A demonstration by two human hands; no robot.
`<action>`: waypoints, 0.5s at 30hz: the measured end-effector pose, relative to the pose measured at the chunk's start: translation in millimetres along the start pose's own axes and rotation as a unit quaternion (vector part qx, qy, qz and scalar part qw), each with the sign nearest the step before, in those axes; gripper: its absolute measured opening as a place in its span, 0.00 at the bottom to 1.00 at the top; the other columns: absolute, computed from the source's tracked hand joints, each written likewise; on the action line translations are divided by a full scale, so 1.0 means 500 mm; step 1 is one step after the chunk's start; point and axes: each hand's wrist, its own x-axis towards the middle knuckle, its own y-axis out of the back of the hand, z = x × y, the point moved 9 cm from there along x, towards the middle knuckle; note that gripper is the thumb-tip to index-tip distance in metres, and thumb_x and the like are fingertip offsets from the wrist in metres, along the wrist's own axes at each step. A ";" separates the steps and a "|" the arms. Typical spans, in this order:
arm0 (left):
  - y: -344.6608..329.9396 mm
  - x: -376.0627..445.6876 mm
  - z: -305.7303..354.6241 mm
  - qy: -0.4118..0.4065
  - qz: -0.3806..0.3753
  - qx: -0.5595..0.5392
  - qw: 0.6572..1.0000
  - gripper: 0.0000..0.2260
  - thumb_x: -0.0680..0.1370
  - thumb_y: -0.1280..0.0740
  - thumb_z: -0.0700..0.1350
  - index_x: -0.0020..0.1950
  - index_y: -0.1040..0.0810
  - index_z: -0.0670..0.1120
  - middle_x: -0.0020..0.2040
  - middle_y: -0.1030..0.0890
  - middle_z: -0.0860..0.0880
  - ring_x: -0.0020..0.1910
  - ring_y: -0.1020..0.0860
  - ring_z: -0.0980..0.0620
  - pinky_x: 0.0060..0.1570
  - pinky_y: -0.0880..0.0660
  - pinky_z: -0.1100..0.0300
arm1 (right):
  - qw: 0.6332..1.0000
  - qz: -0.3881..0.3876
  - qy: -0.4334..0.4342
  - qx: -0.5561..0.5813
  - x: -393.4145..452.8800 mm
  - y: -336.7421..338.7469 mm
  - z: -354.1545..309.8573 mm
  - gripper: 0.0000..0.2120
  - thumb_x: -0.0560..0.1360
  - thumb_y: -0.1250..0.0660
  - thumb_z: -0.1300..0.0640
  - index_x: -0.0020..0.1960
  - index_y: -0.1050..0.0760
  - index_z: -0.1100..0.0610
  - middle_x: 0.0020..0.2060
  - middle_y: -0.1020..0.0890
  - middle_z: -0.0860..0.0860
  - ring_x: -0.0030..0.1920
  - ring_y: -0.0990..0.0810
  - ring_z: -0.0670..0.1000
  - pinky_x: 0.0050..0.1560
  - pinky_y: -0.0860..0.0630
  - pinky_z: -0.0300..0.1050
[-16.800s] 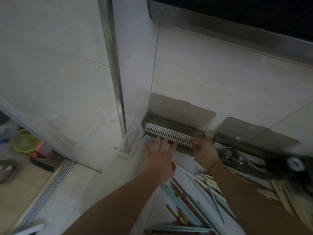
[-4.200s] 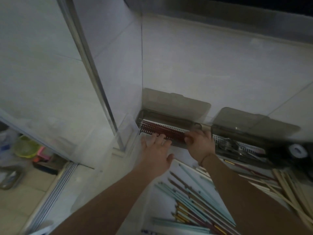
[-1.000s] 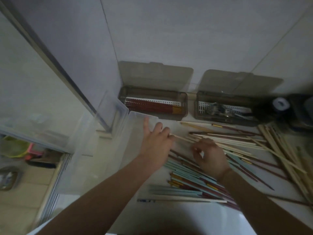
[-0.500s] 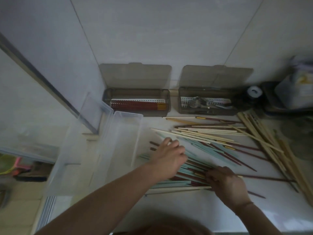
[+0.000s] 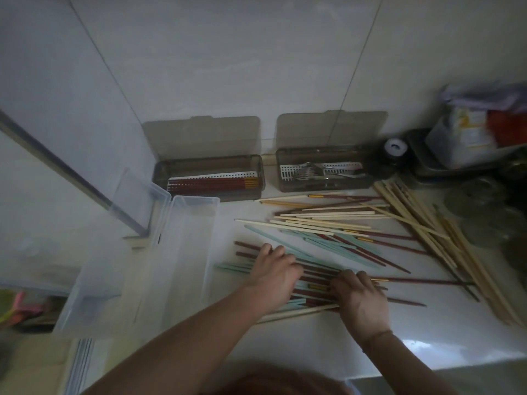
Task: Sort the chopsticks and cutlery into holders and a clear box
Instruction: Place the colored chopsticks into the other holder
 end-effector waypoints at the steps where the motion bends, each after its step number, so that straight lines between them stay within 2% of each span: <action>1: 0.002 0.000 -0.001 0.001 0.004 -0.001 1.000 0.09 0.77 0.34 0.46 0.53 0.17 0.49 0.49 0.19 0.49 0.52 0.26 0.45 0.52 0.34 0.49 | 1.000 0.001 -0.006 0.005 0.000 -0.002 0.002 0.14 0.71 0.43 0.53 0.42 0.19 0.55 0.41 0.20 0.52 0.38 0.23 0.58 0.31 0.28 0.46; 5: -0.006 -0.001 0.005 -0.020 0.002 -0.002 1.000 0.08 0.77 0.33 0.47 0.52 0.16 0.50 0.47 0.19 0.50 0.50 0.26 0.46 0.51 0.32 0.49 | 1.000 -0.007 -0.021 0.011 -0.005 -0.011 0.009 0.15 0.72 0.43 0.53 0.43 0.19 0.55 0.41 0.20 0.52 0.38 0.23 0.58 0.33 0.27 0.47; 10: -0.016 0.008 0.034 -0.048 -0.006 -0.006 0.999 0.04 0.69 0.25 0.50 0.39 0.15 0.52 0.37 0.20 0.55 0.41 0.24 0.50 0.44 0.28 0.56 | 0.999 -0.024 -0.025 -0.001 0.002 -0.010 0.003 0.13 0.72 0.43 0.52 0.41 0.20 0.53 0.38 0.21 0.51 0.37 0.24 0.57 0.31 0.29 0.46; 15: -0.030 0.018 0.047 -0.047 -0.015 -0.004 0.999 0.04 0.69 0.26 0.51 0.40 0.16 0.52 0.38 0.21 0.55 0.42 0.25 0.49 0.45 0.30 0.55 | 0.998 -0.062 0.012 -0.006 0.020 -0.008 -0.013 0.13 0.70 0.44 0.53 0.40 0.20 0.51 0.37 0.21 0.48 0.36 0.23 0.55 0.29 0.28 0.45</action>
